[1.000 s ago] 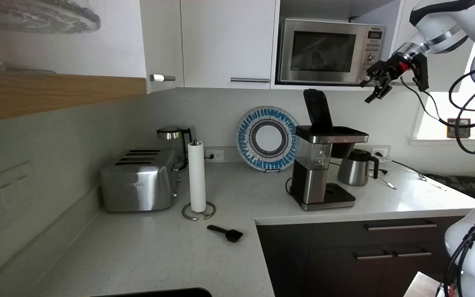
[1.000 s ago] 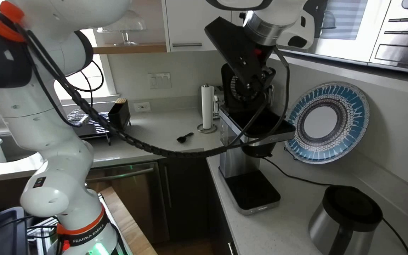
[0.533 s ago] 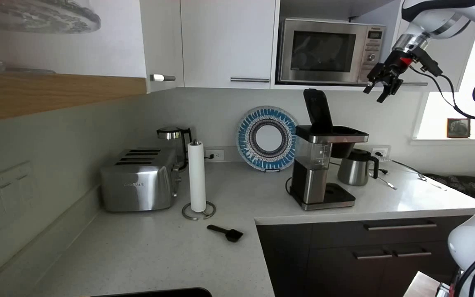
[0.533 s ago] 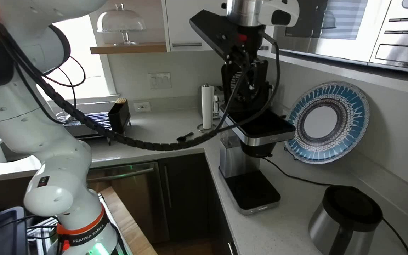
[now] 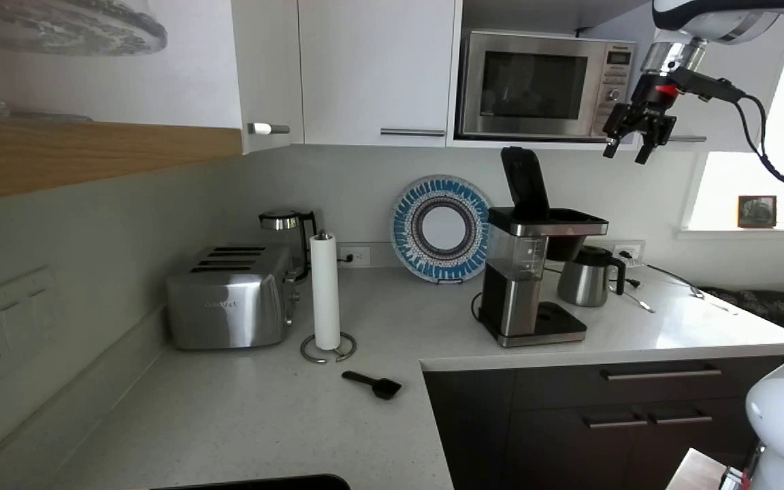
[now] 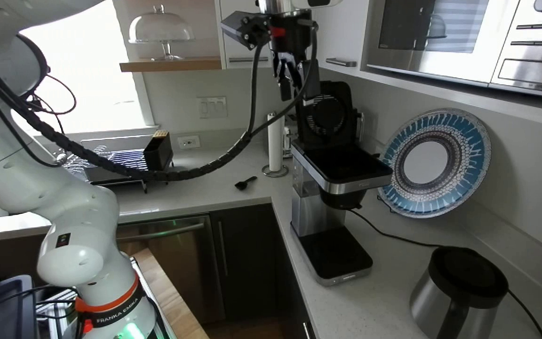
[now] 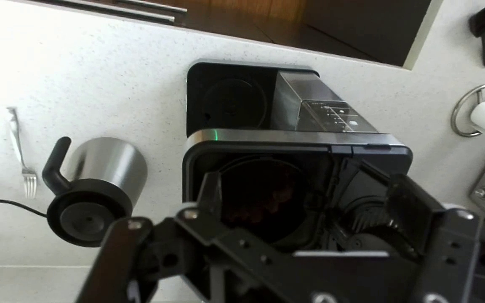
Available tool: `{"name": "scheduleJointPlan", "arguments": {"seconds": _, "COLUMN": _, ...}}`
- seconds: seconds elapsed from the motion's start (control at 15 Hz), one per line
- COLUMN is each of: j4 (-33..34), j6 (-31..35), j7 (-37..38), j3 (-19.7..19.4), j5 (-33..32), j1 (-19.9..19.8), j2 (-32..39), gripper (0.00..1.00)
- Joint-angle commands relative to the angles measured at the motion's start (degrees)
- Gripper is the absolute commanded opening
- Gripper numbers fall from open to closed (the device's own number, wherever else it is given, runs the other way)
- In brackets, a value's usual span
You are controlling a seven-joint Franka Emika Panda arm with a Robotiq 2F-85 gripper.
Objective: Open the coffeemaker chamber.
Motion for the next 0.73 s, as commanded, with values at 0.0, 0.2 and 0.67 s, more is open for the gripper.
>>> {"name": "scheduleJointPlan", "arguments": {"seconds": 0.0, "j4": -7.05, "j6": 0.96, "j7": 4.15, "j3": 1.71, "j5": -5.00, "j1": 2.23, "j2": -7.11, "gripper": 1.00}}
{"name": "scheduleJointPlan", "arguments": {"seconds": 0.2, "j4": -4.45, "j6": -0.22, "j7": 3.78, "j3": 0.71, "j5": -4.64, "j1": 3.78, "j2": -5.39, "gripper": 1.00}}
{"name": "scheduleJointPlan", "arguments": {"seconds": 0.67, "j4": -7.24, "j6": 0.23, "j7": 4.56, "j3": 1.26, "j5": -5.18, "j1": 4.28, "j2": -8.18, "gripper": 1.00}}
